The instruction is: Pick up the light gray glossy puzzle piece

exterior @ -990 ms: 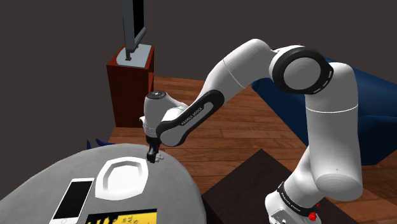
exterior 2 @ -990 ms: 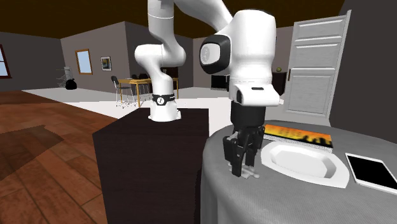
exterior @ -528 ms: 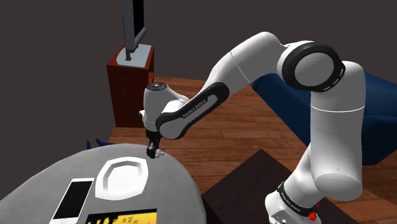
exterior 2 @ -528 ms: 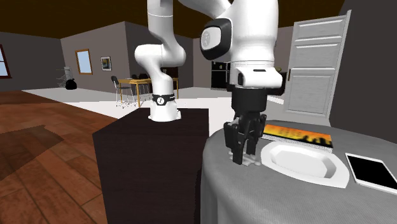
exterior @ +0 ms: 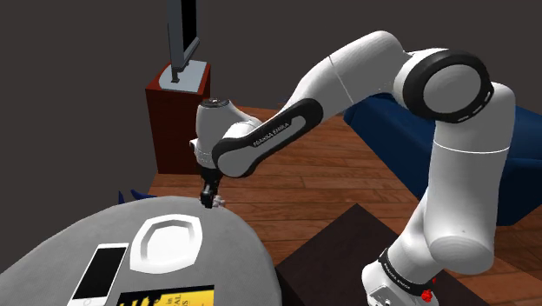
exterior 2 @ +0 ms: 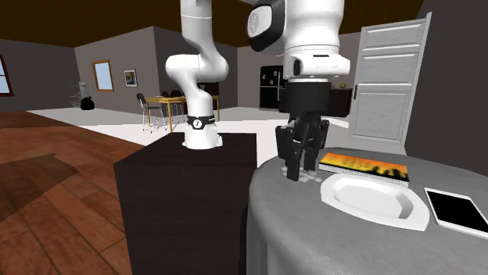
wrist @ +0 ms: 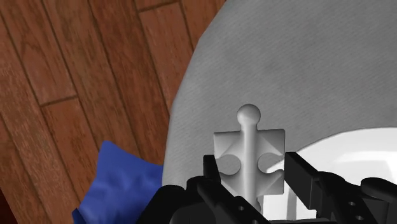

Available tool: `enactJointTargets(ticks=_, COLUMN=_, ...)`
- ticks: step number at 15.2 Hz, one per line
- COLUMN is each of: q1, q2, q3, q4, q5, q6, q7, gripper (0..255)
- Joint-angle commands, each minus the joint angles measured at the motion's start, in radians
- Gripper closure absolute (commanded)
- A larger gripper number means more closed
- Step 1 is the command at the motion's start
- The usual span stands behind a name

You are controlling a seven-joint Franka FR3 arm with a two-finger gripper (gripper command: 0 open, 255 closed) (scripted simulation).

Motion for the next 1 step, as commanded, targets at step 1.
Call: enactJointTargets(ticks=1, q1=-0.001, q2=-0.003, q3=0.001, q4=0.003, q5=0.002, q6=-0.006, q7=-0.002, gripper=255)
